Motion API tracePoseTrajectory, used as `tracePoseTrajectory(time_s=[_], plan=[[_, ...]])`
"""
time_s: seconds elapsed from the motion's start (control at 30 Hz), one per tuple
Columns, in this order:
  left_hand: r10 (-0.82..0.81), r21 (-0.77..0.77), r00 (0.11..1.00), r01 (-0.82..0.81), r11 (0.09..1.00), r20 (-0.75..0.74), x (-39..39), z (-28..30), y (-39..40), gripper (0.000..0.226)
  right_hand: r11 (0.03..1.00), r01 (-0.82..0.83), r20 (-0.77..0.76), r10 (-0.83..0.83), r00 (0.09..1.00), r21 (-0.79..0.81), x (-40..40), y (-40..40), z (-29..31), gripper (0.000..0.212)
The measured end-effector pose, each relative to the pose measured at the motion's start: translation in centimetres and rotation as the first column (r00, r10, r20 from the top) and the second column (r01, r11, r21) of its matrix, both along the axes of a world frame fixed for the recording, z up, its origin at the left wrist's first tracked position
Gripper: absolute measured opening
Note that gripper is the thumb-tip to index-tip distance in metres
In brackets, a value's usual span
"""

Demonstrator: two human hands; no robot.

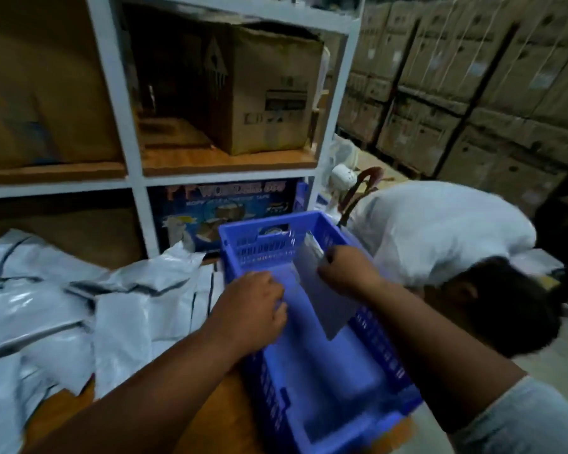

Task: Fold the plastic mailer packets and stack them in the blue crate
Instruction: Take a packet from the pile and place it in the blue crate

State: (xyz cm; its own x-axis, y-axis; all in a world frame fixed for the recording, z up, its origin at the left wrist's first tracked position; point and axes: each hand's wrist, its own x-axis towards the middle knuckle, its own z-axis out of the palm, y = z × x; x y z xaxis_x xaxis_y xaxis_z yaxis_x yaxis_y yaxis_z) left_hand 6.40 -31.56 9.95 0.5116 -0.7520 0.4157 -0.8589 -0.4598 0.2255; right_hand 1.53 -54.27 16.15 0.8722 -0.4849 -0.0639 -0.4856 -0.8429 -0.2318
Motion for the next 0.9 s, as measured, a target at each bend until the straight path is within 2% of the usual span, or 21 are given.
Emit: tracePoseTrajectory(time_s=[0.1,0.27,0.4,0.57,0.73,0.83,0.9], plan=[[0.065,0.080,0.997,-0.062,0.995,-0.029,0.8,-1.0,-1.6,0.035,0.996,-0.068,-0.084,0.063,0.994,-0.054,3.3,-3.1,-2.6,0.020],[0.112,0.142,0.993,-0.105,0.984,-0.047,1.8,-2.8,-2.4,0.030,0.975,-0.181,-0.157,0.160,0.975,-0.127,7.6,-5.3,-6.1,0.026],[0.094,0.098,0.990,-0.084,0.992,-0.105,1.9,-3.4,-2.3,0.025,0.958,-0.245,-0.158,0.221,0.962,-0.151,9.6,-6.9,-8.1,0.027],[0.097,0.061,0.991,-0.091,0.994,-0.095,2.0,-3.2,-2.3,0.021,0.938,-0.281,-0.237,0.231,0.944,-0.205,11.0,-7.7,-9.0,0.046],[0.092,0.008,0.993,-0.092,0.996,-0.080,1.6,-3.3,-1.9,0.021,0.863,-0.258,-0.256,0.156,0.954,-0.435,10.9,-6.7,-10.6,0.041],[0.147,-0.056,0.984,-0.153,0.987,-0.104,1.2,-3.2,-1.2,0.022,0.843,-0.272,-0.264,0.162,0.951,-0.464,10.5,-6.1,-10.3,0.044],[0.199,-0.095,0.970,-0.214,0.972,-0.139,1.0,-3.2,-0.3,0.024,0.828,-0.302,-0.231,0.214,0.949,-0.473,9.9,-5.0,-8.8,0.035]])
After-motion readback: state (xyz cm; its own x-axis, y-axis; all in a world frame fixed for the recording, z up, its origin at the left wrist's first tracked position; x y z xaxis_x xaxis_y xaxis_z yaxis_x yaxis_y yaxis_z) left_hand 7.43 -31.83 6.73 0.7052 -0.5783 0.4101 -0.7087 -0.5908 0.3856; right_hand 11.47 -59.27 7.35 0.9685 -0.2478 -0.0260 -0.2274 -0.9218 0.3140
